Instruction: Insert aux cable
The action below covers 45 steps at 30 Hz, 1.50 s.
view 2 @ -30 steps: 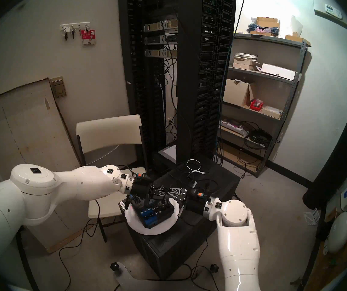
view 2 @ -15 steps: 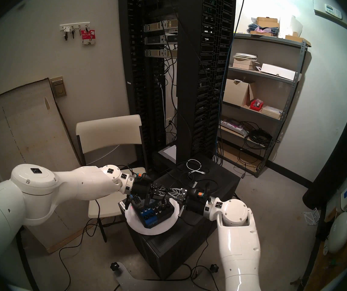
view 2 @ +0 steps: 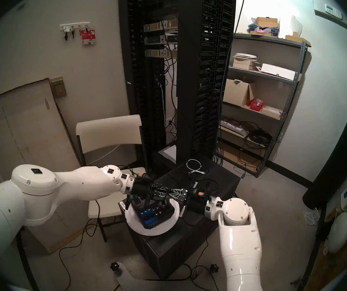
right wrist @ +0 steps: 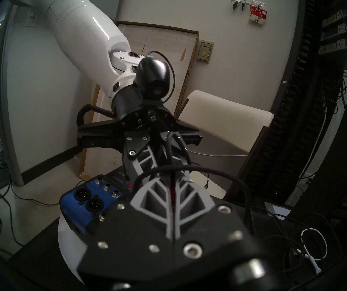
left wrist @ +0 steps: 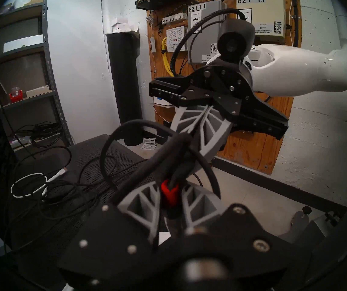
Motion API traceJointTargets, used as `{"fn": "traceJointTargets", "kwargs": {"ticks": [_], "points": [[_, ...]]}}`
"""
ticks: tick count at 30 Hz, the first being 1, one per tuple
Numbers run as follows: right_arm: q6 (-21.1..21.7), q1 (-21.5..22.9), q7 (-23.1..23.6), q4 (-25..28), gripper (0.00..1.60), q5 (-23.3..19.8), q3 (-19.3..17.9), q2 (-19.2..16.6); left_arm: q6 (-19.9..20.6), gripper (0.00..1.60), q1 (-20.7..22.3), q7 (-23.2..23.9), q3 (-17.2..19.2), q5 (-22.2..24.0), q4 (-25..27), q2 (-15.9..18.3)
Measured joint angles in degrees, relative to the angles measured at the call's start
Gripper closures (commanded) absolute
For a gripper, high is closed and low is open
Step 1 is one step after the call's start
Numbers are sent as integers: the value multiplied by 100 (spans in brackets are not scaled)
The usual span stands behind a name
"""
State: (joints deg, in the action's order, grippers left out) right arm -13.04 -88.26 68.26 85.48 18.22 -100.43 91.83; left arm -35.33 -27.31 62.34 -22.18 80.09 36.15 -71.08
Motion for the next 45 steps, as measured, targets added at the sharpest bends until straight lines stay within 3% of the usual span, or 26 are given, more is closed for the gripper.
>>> {"fn": "traceJointTargets", "kwargs": {"ticks": [1,4,6,16,19,23,26,30,33,36,41,45], "points": [[1,-1,3,1,160,0,0,-1,0,106,-2,2,2,1,1,1],[1,-4,7,2,160,0,0,-2,1,132,-9,8,13,7,3,4],[1,-7,8,3,160,-1,-1,-2,1,142,-13,18,19,10,2,5],[-22,-33,10,10,160,-32,-2,6,0,129,-28,140,60,19,-92,-24],[-30,-40,6,12,160,-37,-2,7,3,115,-28,186,67,19,-128,-41],[-34,-46,-5,18,160,-41,-1,10,8,117,-26,266,86,19,-195,-69],[-34,-50,-11,24,160,-42,1,12,9,109,-25,335,102,21,-246,-89],[-35,-56,-24,31,160,-42,5,14,11,115,-24,449,130,25,-339,-129],[-37,-60,-37,34,160,-42,7,14,15,149,-20,525,153,27,-397,-156],[-43,-63,-48,40,160,-42,8,14,22,160,-17,627,179,34,-468,-188],[-57,-65,-53,52,160,-54,7,14,69,160,-17,797,238,63,-603,-250],[-59,-65,-66,63,160,-62,-3,10,114,146,-18,847,273,79,-679,-291]]}}
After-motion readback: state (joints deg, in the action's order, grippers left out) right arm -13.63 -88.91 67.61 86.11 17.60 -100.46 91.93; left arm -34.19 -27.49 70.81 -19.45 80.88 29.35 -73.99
